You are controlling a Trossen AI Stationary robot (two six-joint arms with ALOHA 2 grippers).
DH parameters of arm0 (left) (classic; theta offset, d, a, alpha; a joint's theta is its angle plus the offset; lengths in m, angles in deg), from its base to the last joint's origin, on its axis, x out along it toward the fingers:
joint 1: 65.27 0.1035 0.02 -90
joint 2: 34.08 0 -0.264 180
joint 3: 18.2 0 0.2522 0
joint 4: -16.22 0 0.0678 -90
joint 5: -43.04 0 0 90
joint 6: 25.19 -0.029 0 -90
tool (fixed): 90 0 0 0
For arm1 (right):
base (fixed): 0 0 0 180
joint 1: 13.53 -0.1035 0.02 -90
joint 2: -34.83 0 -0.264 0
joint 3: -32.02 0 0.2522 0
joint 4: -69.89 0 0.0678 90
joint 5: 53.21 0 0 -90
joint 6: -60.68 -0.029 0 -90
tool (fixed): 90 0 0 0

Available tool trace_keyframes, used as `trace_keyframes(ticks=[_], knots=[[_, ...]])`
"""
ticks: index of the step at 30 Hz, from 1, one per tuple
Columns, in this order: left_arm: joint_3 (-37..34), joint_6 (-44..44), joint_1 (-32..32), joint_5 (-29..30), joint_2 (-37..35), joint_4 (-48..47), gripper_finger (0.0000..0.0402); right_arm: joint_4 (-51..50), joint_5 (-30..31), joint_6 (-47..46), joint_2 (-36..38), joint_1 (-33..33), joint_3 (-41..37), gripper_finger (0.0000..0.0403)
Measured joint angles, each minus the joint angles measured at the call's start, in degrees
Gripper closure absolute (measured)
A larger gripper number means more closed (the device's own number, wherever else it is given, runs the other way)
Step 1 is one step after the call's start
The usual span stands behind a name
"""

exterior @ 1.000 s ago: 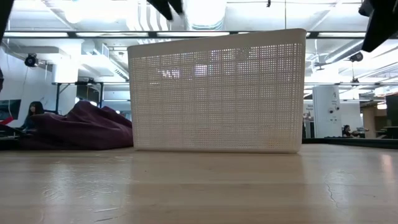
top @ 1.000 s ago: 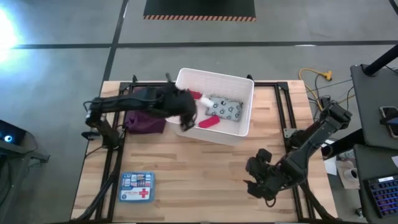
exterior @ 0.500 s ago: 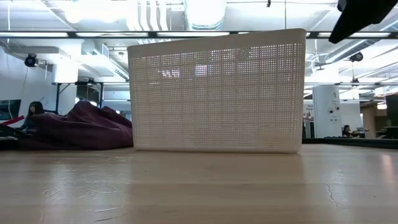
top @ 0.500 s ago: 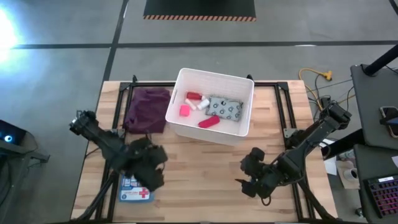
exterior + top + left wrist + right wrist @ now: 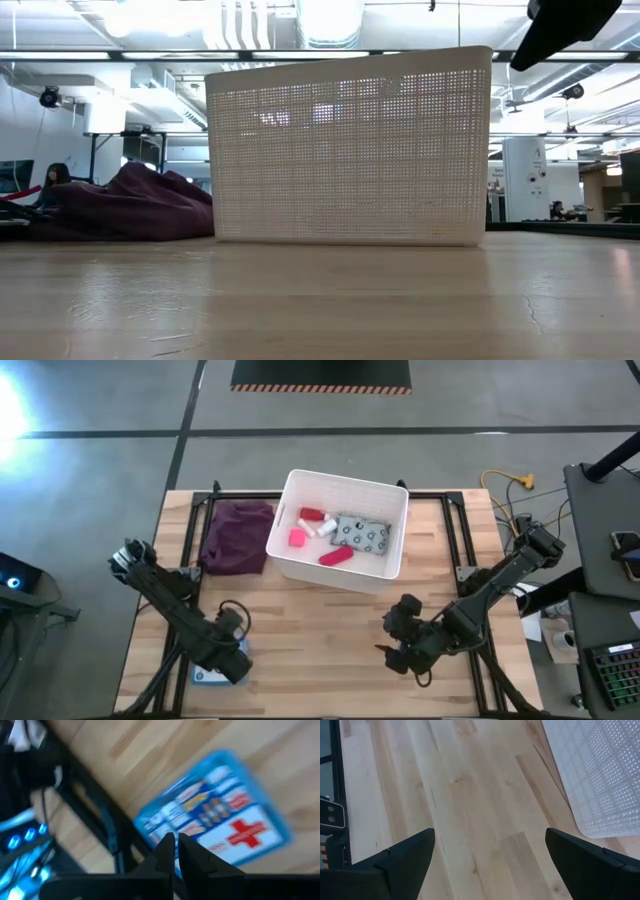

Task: Pick & place medical supplies in basket/bin
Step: Put the blue medicine kit into the white bin

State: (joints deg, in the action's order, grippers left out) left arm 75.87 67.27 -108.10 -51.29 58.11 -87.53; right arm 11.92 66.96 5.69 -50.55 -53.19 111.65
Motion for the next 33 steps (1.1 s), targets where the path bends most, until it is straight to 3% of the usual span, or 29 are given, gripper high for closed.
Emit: trace_keyframes(ticks=[4, 9, 12, 15, 19, 25, 29, 33], knots=[[-8.19, 3.6, -0.54, -7.63, -1.53, 3.9, 0.0401, 0.0, -0.02, -0.04, 0.0, -0.02, -0.01, 0.0033], [-21.15, 6.2, -1.15, -21.83, -3.62, 22.31, 0.0401, -0.02, -0.05, -0.3, 0.0, -0.02, -0.33, 0.0033], [-26.43, 9.06, -1.84, -21.73, -3.8, 33.35, 0.0401, -0.1, -0.15, -0.41, 0.0, -0.07, -0.56, 0.0033], [-28.3, 12.02, -1.9, -20.48, -3.53, 35.81, 0.0401, -0.06, -0.17, -0.79, 0.0, -0.07, -0.64, 0.0033], [-27.6, 12.55, -1.33, -14.45, -3.4, 35.16, 0.0401, -0.15, -0.19, -1.51, 0.0, -0.07, -0.89, 0.0033], [-22.45, 10.0, -0.28, 6.88, -3.05, 37.74, 0.0401, -0.15, -0.17, -1.59, 0.0, -0.02, -1.34, 0.0033], [-16.66, 7.05, -0.13, 15.16, -2.96, 37.99, 0.0401, -0.08, -0.6, -1.59, 0.0, -0.02, -1.34, 0.0033], [-9.25, 7.27, -1.01, 26.75, -2.98, 29.42, 0.0401, 1.67, -3.42, -1.85, 0.0, 0.42, -1.61, 0.0033]])
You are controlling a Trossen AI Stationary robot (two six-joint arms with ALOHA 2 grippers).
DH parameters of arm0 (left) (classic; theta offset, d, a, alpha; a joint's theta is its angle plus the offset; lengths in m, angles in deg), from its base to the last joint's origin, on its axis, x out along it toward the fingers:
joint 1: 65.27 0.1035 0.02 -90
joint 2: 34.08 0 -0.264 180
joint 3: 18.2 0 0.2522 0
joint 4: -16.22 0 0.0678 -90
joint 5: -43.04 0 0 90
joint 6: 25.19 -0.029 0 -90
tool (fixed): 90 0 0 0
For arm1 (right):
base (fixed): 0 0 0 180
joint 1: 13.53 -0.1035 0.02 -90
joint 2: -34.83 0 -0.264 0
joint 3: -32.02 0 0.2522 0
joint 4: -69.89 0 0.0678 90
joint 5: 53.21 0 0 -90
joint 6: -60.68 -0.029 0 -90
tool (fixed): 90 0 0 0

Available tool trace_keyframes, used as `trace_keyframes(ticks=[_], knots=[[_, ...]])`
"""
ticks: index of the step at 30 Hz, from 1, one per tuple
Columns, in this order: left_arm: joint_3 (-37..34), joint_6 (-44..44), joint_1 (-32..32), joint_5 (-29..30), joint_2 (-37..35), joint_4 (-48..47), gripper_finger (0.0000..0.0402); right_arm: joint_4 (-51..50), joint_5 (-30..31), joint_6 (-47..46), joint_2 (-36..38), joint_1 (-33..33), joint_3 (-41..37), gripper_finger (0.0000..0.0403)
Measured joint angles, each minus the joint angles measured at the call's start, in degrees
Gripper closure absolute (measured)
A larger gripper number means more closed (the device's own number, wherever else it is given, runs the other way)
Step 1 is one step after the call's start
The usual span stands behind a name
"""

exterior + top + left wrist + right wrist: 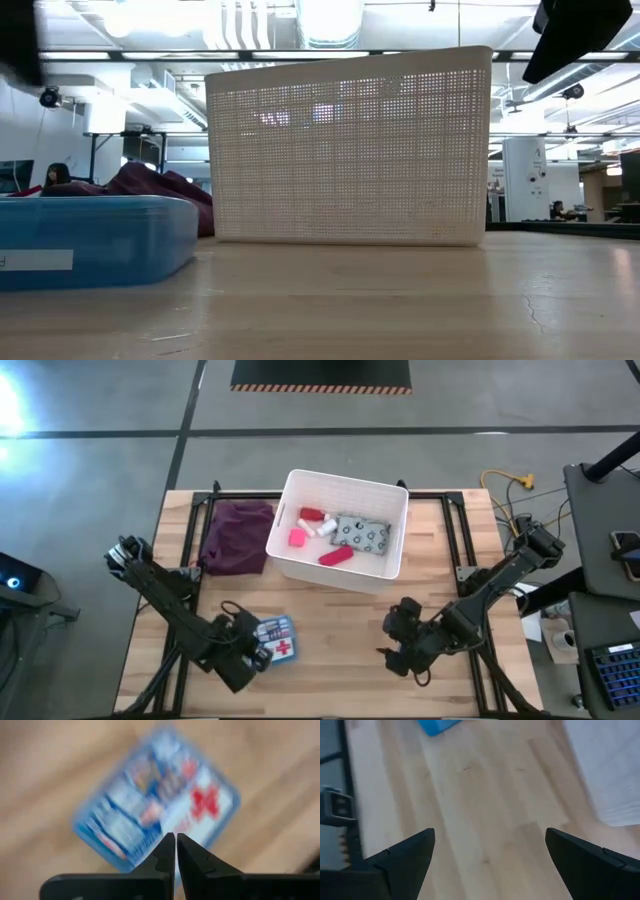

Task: Pick & place medical supplies in basket/bin
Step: Put the blue medicine kit into the white bin

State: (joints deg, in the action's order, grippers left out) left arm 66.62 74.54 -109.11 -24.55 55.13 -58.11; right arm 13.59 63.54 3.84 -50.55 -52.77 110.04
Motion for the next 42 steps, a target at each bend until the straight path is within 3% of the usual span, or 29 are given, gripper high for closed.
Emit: trace_keyframes(ticks=[2, 4, 6, 10, 15, 20, 25, 30, 34, 37, 42], knots=[[2.98, 3.7, 0.03, 5.82, -0.07, -7.03, 0.0401, 3.05, -2.22, -0.1, 0.0, 0.58, -0.74, 0.0033], [4.53, 8.41, 0.54, 6.89, -0.07, -13.8, 0.0401, 6.84, -3.73, -0.27, 0.0, 1.28, -1.85, 0.0033], [4.53, 9.75, 0.64, 4.08, -0.09, -17.64, 0.0401, 11.05, -4.49, -1.5, 0.0, 1.88, -3.05, 0.0034], [0.79, 14.37, 0.1, -4.52, -0.11, -15.63, 0.0401, 17.36, -6.0, -8.39, 0.0, 2.67, -5.78, 0.0056], [-5.92, 20.36, -0.6, -5.3, 0.05, -4.67, 0.0401, 24.19, -7.43, -16.82, 0.0, 2.69, -10.64, 0.0129], [-9.47, 24.42, -2.32, -10.37, 1.2, -4.37, 0.0401, 32.87, -9.93, -22.5, 0.0, 2.11, -15.14, 0.0215], [-11.91, 25.39, -3.4, -11.63, 1.18, -3.97, 0.0401, 34.58, -8.67, -26.76, -0.02, 0.79, -16.9, 0.0289], [-16.99, 25.37, -1.81, -8.96, 1.14, -1.51, 0.0401, 34.54, -7.6, -28.49, -0.02, -0.29, -17.08, 0.0333], [-23.91, 25.37, -0.26, -7.73, 1.14, 10.75, 0.0401, 34.53, -7.21, -30.98, -0.85, -0.54, -17.11, 0.0344], [-27.66, 25.35, 0.37, -4.24, 0.83, 18.35, 0.0401, 34.46, -7.33, -32.81, -2.67, -0.85, -17.07, 0.0344], [-25.14, 23.59, 1.21, 6.89, 1.36, 23.63, 0.0401, 34.48, -7.47, -35.84, -7.2, -1.14, -16.81, 0.0338]])
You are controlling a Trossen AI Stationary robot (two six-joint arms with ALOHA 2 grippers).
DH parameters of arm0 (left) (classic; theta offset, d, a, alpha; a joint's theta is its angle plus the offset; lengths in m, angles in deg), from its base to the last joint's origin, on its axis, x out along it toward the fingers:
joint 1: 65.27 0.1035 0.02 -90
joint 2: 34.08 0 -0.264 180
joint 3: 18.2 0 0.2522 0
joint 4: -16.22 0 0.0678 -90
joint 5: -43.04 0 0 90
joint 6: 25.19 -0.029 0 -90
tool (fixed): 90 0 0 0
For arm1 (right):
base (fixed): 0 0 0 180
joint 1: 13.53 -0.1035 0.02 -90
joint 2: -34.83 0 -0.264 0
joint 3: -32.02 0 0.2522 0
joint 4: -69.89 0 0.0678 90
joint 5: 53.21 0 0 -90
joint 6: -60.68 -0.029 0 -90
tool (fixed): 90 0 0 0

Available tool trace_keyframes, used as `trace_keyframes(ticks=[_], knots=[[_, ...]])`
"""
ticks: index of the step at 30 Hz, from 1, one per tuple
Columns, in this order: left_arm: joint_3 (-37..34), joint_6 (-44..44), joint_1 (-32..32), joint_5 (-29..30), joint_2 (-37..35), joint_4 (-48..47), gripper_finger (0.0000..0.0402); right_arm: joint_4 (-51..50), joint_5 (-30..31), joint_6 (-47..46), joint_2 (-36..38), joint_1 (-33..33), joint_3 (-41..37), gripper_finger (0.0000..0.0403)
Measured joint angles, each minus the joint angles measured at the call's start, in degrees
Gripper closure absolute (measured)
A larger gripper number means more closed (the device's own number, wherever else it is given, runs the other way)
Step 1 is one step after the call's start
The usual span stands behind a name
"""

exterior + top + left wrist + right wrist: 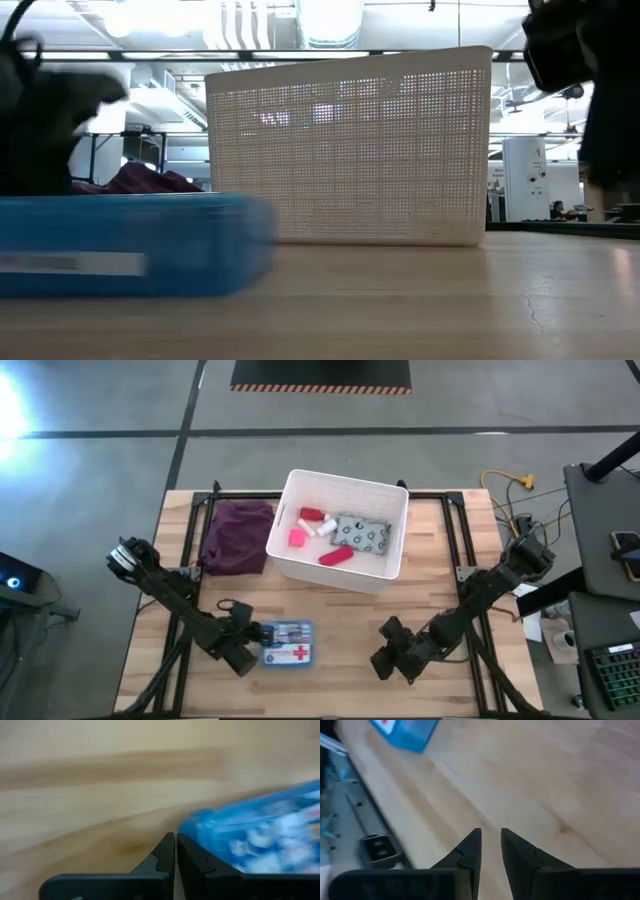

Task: Pick & place medical supplies in basket/bin
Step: Put the blue medicine kit into the white bin

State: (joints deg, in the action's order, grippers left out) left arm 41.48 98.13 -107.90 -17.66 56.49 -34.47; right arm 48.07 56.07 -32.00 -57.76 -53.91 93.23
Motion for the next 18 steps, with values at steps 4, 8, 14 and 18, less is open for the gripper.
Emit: trace_keyframes(ticks=[4, 8, 14, 18], knots=[[3.12, -5.38, 1.92, 1.26, 1.72, 2.59, 0.0401, 0.82, -0.52, -0.21, -3.48, 0.06, -0.01, 0.0338], [6.65, -12.1, 4.05, 1.25, 5.6, 10.01, 0.0401, 4.96, -2.81, 1.08, -6.88, 0.82, -0.01, 0.0333], [15.69, -19.2, 4.85, -0.11, 12.78, 10.12, 0.0401, 15.1, -6.28, 3.03, -11.62, 2.65, 0.27, 0.032], [20.66, -19.32, 4.87, -1.08, 17.81, 7.77, 0.0401, 14.7, -6.39, 3.63, -13.05, 3.17, 1.62, 0.0315]])
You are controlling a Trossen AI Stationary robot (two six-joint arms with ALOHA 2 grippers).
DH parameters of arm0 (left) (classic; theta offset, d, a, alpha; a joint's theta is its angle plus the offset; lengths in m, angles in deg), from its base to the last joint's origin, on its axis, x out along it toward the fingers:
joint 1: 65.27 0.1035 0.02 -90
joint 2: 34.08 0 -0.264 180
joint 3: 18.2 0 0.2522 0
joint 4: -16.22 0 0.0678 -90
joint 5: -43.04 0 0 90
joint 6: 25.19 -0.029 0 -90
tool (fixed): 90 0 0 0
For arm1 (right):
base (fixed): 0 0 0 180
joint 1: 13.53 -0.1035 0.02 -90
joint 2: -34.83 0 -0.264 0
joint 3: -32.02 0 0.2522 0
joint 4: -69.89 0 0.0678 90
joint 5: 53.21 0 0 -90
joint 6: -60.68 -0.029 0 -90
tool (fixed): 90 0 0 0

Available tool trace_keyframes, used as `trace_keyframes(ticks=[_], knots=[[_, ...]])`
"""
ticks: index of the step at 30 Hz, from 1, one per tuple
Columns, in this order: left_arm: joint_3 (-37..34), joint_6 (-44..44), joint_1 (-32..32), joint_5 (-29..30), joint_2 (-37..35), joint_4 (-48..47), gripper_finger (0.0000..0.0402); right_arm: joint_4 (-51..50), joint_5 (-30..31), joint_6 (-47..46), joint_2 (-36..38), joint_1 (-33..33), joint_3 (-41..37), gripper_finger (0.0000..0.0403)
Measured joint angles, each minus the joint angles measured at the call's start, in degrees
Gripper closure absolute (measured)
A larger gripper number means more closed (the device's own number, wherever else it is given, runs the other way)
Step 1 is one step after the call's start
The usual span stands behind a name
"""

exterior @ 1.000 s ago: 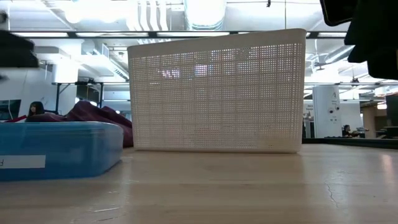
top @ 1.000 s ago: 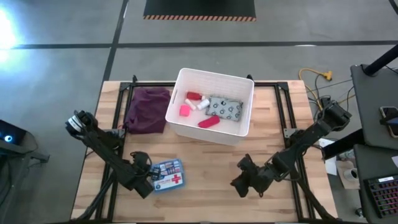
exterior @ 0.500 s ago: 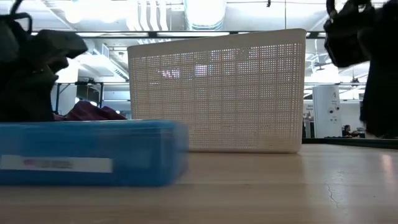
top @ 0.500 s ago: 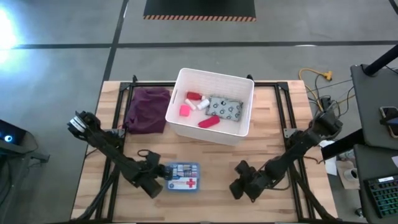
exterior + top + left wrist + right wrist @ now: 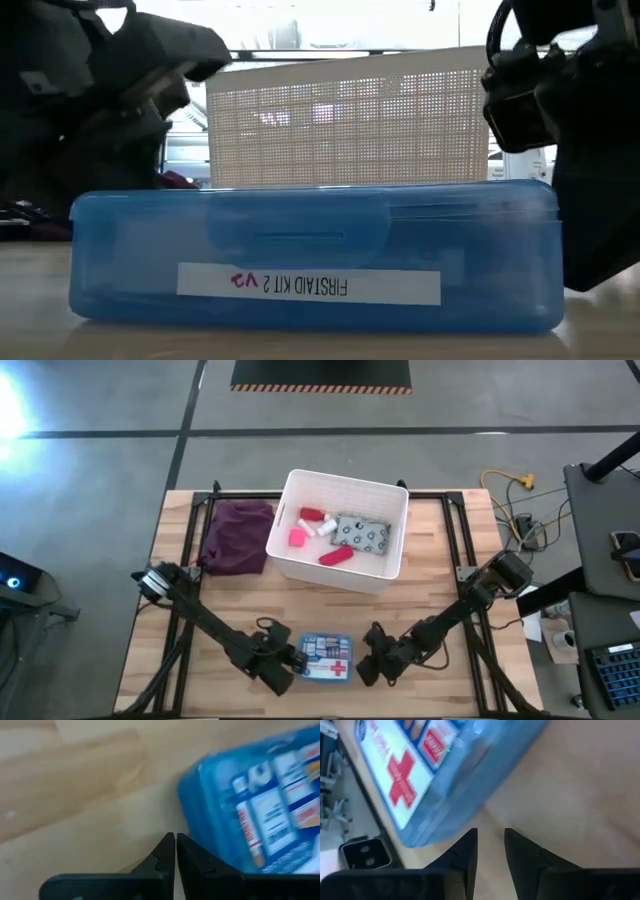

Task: Pick & place medical supplies in basket/bin
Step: Put the blue medicine kit into the white bin

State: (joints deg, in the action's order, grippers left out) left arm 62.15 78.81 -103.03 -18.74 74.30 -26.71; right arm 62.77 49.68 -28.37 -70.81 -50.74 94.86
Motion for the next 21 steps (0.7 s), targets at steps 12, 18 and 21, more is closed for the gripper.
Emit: trace_keyframes(ticks=[12, 18, 21], knots=[[3.1, 0.02, -0.48, -3.12, 2.76, -5.15, 0.0401, -3.89, 0.27, 6.93, 7.43, 0.18, 1.57, 0.025], [1.97, 2.13, -0.52, -3.29, 2.53, -3.86, 0.0401, -5.86, 2.34, 10.17, 6.04, 1.83, 5.83, 0.0232], [1.89, 2.13, -0.52, -3.45, 2.53, -2.83, 0.0401, -8.58, 2.12, 11.89, 3.88, 2.42, 7.27, 0.0231]])
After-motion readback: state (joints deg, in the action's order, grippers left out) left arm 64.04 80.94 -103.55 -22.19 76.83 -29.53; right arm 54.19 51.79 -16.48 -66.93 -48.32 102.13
